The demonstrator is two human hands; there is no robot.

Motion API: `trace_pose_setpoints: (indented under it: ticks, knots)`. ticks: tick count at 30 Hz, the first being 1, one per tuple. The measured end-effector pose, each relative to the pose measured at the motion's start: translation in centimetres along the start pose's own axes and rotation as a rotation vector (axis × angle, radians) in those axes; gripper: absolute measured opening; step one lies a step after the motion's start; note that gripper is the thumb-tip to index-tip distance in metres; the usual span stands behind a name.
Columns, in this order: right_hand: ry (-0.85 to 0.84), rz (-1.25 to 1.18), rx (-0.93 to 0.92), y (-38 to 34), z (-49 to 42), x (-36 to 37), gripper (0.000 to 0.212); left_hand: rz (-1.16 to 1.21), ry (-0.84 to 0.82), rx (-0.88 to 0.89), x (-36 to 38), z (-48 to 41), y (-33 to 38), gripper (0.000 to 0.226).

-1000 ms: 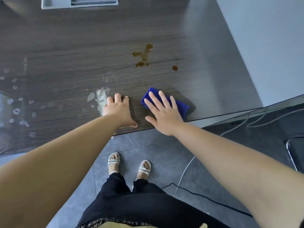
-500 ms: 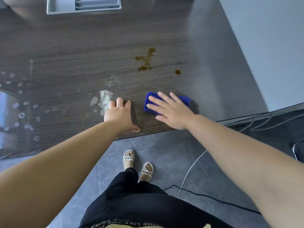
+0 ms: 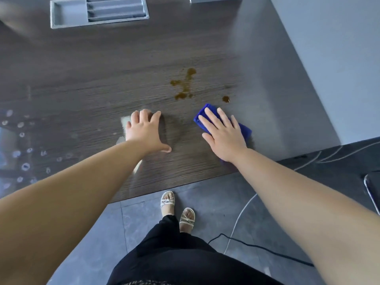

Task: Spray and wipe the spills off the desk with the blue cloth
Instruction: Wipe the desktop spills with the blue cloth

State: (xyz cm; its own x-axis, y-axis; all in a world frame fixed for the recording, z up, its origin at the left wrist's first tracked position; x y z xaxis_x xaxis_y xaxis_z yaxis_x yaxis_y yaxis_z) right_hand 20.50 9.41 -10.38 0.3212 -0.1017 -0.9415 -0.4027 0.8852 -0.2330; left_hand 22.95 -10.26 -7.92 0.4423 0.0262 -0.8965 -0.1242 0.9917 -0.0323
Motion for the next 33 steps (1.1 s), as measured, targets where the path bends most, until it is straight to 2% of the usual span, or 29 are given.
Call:
trace_pose_setpoints:
  ticks: [2,3,6,8,12,14,16,18,20,22,25,27,28,30,32,33]
  knots:
    - [0.057,-0.082,0.181,-1.1,-0.3,0.2,0.057,0.008,0.005,-0.01,-0.5,-0.8,-0.3,0.115]
    - [0.06,-0.096,0.198,-2.2,-0.1,0.6,0.058,0.005,-0.006,-0.009,-0.6,-1.3,-0.4,0.117]
    - [0.018,-0.061,0.0,-3.9,1.0,1.3,0.059,-0.012,-0.059,-0.012,-0.4,-2.1,-0.7,0.122]
    - [0.02,-0.042,-0.003,-1.1,0.5,0.5,0.056,-0.028,-0.087,-0.006,-0.2,-2.4,-0.8,0.124]
    - [0.067,-0.196,0.512,5.3,-2.2,-1.3,0.054,-0.088,-0.124,0.006,-0.1,-2.8,-0.6,0.126]
    - [0.066,-0.235,0.619,4.2,-3.4,-1.6,0.058,-0.106,-0.133,0.011,-0.1,-2.9,-0.5,0.126]
    - [0.055,-0.193,0.51,1.3,-3.9,-1.2,0.061,-0.118,-0.132,0.012,-0.2,-3.0,-0.4,0.126]
    - [0.072,-0.137,0.293,-0.9,-3.5,-0.8,0.06,-0.129,-0.135,0.015,-0.2,-3.0,-0.3,0.127]
    - [0.064,-0.101,0.136,-0.3,-3.2,-1.2,0.056,-0.131,-0.149,0.018,-0.1,-3.0,-0.3,0.128]
    - [0.051,-0.1,0.166,2.6,-3.9,-1.8,0.053,-0.132,-0.158,0.024,-0.1,-2.9,-0.2,0.127]
    - [0.06,-0.192,0.464,6.1,-5.5,-2.5,0.053,-0.137,-0.168,0.02,-0.3,-2.9,-0.2,0.126]
    - [0.049,-0.174,0.544,4.6,-6.4,-2.2,0.058,-0.122,-0.177,0.007,-0.4,-3.0,-0.1,0.122]
    - [0.025,-0.144,0.502,3.3,-6.5,-1.9,0.061,-0.102,-0.177,-0.008,-0.5,-3.1,-0.2,0.118]
    - [0.002,-0.086,0.294,1.4,-6.3,-1.5,0.061,-0.055,-0.165,-0.043,-1.0,-3.3,-0.5,0.111]
    - [-0.011,-0.066,0.099,2.1,-6.1,-2.3,0.056,-0.019,-0.147,-0.068,-1.7,-3.8,-0.5,0.107]
    - [-0.016,-0.072,0.081,3.2,-6.4,-2.7,0.054,-0.007,-0.136,-0.074,-2.1,-4.1,-0.4,0.106]
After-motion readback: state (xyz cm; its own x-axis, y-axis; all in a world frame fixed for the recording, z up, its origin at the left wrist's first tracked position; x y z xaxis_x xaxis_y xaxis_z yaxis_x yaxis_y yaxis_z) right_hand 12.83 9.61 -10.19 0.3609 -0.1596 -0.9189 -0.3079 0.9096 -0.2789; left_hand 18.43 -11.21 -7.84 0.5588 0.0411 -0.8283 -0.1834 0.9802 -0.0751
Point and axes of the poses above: each hand's wrist, its own z-axis away from the middle knuckle, its own x-axis out of the palm, y = z × x, the point moved 10 cm from there along -z, towards the middle knuckle, and after that the axes turned 10 degrees about -z, right-handed, at the moved point
